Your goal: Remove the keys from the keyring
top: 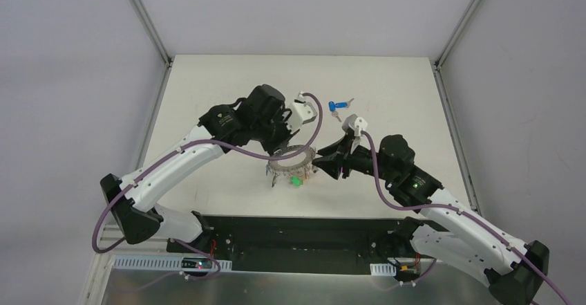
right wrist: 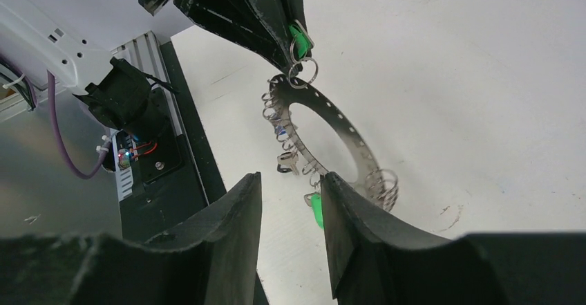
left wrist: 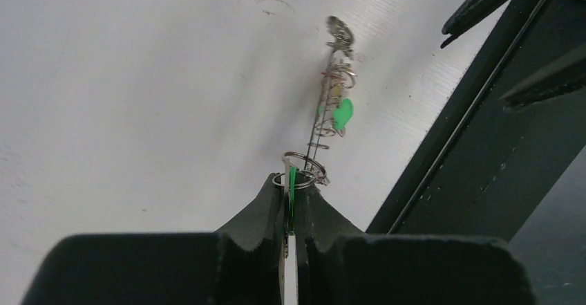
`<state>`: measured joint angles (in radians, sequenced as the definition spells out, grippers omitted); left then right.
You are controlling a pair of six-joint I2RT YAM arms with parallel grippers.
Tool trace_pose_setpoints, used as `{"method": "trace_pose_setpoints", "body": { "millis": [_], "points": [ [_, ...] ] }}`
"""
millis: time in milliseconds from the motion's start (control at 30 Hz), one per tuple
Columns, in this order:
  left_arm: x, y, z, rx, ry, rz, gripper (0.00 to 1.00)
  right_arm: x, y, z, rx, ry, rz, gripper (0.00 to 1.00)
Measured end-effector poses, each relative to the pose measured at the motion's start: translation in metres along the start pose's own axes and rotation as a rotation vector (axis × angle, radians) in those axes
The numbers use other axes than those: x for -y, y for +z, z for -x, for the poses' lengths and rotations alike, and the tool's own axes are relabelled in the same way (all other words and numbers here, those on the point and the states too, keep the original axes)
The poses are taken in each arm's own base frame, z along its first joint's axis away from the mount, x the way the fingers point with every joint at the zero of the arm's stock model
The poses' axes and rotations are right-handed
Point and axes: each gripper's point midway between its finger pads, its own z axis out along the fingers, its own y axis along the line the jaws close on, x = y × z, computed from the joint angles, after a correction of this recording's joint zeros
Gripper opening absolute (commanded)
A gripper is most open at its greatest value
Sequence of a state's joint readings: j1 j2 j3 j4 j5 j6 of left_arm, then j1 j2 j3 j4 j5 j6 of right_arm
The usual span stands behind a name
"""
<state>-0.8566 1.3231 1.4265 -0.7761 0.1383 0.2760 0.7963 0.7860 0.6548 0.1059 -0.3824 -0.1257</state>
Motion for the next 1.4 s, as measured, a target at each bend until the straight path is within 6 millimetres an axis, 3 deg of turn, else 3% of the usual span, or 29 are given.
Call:
{"method": "trace_pose_setpoints", "body": {
  "millis": [300, 667, 867, 1000, 1167, 1400],
  "points": [
    [0.014, -0.002, -0.015, -0.169, -0.218, -0.03, 0.0, -0.01, 0.004, 0.002, 0.011, -0.008, 0.066, 0.38],
    [0.043, -0.012, -0.013, -0.168, -0.244, -0.19, 0.0, -0.009, 0.024, -0.009, 0.028, -0.096, 0.14, 0.38],
    [0.049, -0.031, -0.01, -0.106, -0.166, -0.23, 0.0, 0.002, 0.03, -0.007, 0.031, -0.113, 0.093, 0.38],
    [0.05, -0.041, -0.011, -0.081, -0.085, -0.231, 0.0, 0.02, 0.04, 0.005, 0.037, -0.089, 0.024, 0.38],
    [0.049, -0.04, -0.017, -0.098, 0.098, -0.216, 0.0, 0.033, 0.047, 0.019, 0.05, -0.036, -0.007, 0.38],
    [0.038, -0.028, -0.027, -0.118, 0.421, -0.199, 0.0, 0.028, 0.059, 0.024, 0.028, 0.013, 0.058, 0.36]
  ]
}}
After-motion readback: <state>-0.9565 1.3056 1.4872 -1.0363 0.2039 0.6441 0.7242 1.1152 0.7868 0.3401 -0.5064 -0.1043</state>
